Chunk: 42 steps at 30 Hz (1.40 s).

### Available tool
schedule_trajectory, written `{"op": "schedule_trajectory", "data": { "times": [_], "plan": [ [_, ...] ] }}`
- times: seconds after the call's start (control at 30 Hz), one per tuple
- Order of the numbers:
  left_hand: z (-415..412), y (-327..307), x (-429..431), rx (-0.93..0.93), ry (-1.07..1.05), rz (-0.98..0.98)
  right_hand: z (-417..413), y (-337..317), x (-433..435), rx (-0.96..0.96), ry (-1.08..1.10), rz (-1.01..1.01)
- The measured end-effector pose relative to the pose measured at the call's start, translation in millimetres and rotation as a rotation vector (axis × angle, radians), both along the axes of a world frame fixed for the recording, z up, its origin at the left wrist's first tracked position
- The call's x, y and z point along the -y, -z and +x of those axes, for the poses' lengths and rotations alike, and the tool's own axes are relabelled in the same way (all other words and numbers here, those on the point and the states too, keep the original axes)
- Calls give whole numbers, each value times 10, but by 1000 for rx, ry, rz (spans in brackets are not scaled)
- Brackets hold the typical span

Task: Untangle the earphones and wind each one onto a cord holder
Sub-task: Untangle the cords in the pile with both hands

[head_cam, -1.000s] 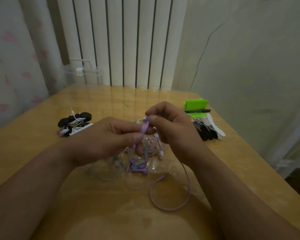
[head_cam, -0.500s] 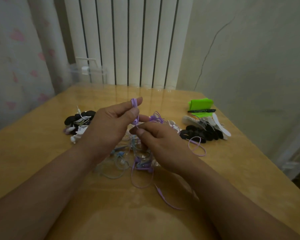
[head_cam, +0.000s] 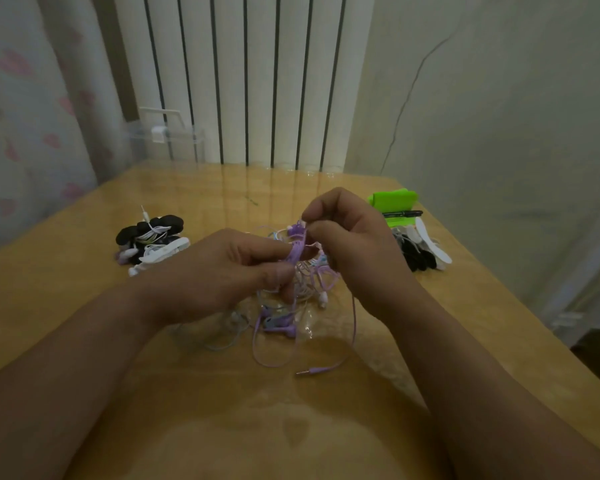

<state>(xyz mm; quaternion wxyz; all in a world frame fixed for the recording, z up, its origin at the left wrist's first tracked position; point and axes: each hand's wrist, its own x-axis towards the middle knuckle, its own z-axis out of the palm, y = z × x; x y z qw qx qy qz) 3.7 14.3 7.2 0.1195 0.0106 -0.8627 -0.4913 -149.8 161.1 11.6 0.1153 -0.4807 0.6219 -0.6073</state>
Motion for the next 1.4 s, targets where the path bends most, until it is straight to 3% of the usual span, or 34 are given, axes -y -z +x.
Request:
{"op": "schedule_trajectory", "data": {
  "times": [0.17, 0.3, 0.43, 0.57, 0.8, 0.93, 1.17, 1.3, 1.4],
  "plan": [
    [15, -18, -14, -47, 131, 502, -12, 3, 3, 446, -341, 36],
    [-78, 30, -38, -209, -41, 632, 78, 138, 90, 450, -360, 144],
    [-109, 60, -6, -291, -292, 403, 151, 188, 130, 60, -158, 300],
    [-109, 56, 14, -331, -461, 122, 180, 150, 100, -22, -164, 377],
    [-59, 109, 75, -219, -341, -195, 116, 56, 15, -236, 18, 361],
    [-29, 89, 82, -41, -213, -308, -1, -13, -26, -127, 46, 174],
    [10, 16, 63, 66, 92, -70, -12, -63, -71, 39, -134, 91],
    [44, -35, 32, 2, 185, 336, -86, -5, -29, 252, -275, 69],
    [-5, -13, 14, -123, 82, 575, 0, 102, 33, 235, -257, 121]
  ]
}}
